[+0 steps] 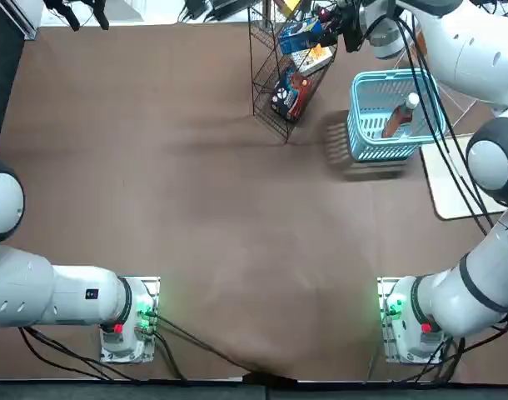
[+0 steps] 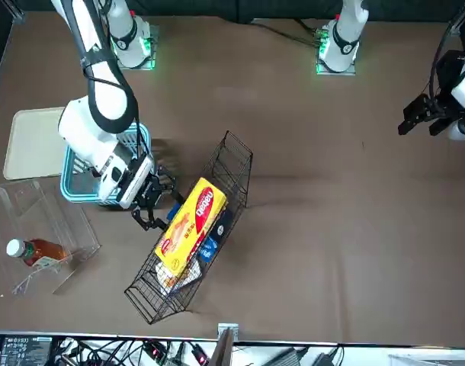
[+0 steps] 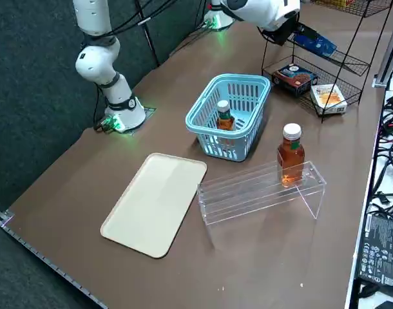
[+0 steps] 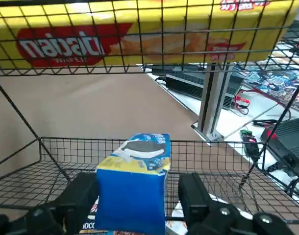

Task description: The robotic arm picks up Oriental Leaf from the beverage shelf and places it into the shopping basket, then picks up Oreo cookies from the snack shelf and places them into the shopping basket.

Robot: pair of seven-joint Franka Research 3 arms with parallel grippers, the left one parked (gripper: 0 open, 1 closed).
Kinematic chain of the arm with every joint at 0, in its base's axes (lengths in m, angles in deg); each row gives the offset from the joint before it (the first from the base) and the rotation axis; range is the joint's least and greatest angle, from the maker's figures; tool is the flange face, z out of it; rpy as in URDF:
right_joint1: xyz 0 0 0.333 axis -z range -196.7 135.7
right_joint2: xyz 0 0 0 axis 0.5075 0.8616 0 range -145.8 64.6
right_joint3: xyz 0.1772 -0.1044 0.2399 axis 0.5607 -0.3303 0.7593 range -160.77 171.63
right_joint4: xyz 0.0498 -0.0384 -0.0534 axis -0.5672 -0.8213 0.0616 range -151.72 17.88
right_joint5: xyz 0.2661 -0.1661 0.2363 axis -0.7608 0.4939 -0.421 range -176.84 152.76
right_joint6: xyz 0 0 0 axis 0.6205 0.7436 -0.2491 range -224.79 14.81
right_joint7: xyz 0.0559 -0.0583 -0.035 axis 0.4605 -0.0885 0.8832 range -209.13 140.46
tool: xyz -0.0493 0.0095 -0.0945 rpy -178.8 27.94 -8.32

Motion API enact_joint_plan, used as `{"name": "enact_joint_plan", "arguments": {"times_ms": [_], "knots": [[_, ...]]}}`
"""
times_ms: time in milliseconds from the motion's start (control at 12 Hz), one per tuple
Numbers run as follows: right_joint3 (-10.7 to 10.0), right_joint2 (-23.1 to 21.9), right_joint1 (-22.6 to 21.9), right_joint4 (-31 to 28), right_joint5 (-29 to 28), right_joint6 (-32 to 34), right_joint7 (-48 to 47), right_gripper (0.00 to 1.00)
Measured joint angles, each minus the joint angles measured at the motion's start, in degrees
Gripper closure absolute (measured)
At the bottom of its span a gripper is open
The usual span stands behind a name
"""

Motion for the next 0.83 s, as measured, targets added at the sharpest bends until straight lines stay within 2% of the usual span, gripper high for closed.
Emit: {"name": "enact_joint_plan", "arguments": {"times_ms": [833], "knots": [[0.0, 3.3, -0.6, 2.5, -0.8, 0.0, 0.0, 0.00]]}}
